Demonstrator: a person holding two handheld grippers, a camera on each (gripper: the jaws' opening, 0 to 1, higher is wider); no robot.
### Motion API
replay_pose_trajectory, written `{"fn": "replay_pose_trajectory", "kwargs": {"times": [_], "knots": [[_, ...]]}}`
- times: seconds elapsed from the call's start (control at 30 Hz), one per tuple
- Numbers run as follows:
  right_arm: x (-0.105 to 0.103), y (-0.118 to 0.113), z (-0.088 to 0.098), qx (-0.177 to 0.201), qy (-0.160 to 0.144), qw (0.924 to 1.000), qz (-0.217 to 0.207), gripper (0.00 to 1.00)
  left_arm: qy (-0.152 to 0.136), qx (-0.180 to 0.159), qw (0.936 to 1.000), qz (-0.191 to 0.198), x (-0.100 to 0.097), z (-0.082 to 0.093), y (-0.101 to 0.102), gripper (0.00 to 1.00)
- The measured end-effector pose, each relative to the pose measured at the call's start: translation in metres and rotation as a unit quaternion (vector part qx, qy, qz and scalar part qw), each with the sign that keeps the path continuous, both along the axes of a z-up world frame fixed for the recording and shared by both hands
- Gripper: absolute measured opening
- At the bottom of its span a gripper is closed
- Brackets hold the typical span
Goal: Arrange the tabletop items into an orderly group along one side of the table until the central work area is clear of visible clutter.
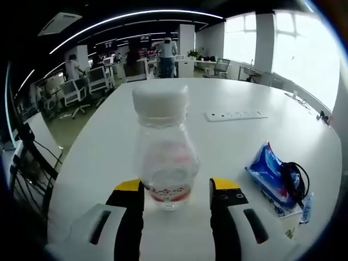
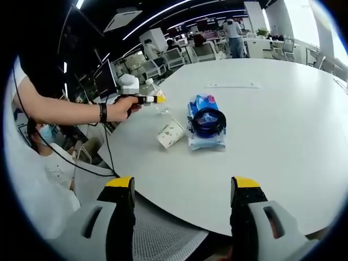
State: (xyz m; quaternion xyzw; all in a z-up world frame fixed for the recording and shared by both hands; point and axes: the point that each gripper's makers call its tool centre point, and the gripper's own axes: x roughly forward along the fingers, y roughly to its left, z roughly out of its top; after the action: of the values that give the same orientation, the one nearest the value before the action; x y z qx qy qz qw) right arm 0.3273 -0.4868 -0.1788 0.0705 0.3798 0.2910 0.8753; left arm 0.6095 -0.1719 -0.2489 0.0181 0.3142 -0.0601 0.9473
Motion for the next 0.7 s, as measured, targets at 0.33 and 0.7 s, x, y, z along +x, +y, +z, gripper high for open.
{"fn": "replay_pose_trajectory", "kwargs": {"times": [0.33, 0.7], "knots": [[-0.001, 0.001, 0.001, 0.003, -0.004, 1.0, 0.001, 0.71, -0.008, -0.002, 0.9999, 0.008, -0.009, 0.008, 0.01, 0.45], [-0.001, 0.003, 0.004, 0.008, -0.011, 0.9999, 0.0, 0.71, -0.015, -0.007, 0.9997, 0.018, -0.03, 0.017, 0.018, 0.43]]}}
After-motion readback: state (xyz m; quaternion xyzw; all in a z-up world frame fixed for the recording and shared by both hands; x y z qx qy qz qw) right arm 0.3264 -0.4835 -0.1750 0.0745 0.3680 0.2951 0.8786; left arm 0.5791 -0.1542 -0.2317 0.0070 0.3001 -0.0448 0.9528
